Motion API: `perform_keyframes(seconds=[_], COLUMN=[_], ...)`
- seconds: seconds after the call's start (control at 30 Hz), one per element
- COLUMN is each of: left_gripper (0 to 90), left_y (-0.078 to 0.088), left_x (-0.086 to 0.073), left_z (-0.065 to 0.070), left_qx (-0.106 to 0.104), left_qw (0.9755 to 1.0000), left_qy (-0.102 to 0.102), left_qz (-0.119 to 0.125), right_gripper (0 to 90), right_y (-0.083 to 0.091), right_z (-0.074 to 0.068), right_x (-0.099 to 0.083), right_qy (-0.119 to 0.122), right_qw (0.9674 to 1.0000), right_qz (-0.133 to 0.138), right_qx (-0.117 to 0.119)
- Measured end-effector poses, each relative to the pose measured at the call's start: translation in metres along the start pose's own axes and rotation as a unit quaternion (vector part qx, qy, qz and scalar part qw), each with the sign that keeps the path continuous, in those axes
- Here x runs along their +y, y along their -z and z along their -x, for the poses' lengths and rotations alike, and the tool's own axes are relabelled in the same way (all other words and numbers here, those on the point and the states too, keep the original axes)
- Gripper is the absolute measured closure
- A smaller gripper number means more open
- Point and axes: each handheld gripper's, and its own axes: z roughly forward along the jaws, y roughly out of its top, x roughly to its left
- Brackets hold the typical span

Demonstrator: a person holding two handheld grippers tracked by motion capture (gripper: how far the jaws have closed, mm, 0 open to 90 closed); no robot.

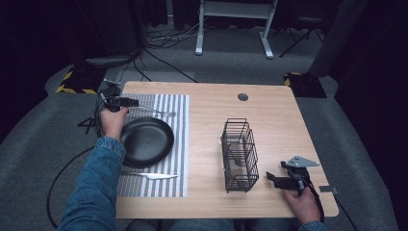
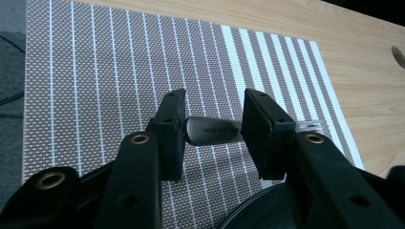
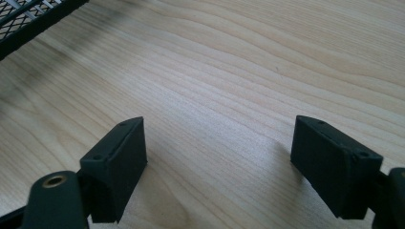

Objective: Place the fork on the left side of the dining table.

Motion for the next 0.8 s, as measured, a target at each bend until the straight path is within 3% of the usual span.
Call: perform_keyframes(seconds=[0.27, 0.43, 0.8], left_gripper=[60.2, 58.4, 57.1], left_y=[-0.005, -0.005, 0.012], left_x=[0.0, 0.002, -0.003], left_z=[0.001, 0.005, 0.001], left_qx=[0.025, 0.044, 0.05], left_qw=[0.9997, 0.9987, 0.9986], left_qy=[-0.005, -0.024, -0.019], left_qz=[-0.006, -0.009, 0.003], right_gripper=[19.7, 19.6, 19.5], right_y=[0.0, 0.0, 0.0], right_z=[0.0, 0.0, 0.0], right_x=[0.0, 0.0, 0.0], right_qy=[0.0, 0.0, 0.0], right_qw=[1.0, 1.0, 1.0], right_qz=[0.0, 0.0, 0.0], right_qx=[0.0, 0.0, -0.001])
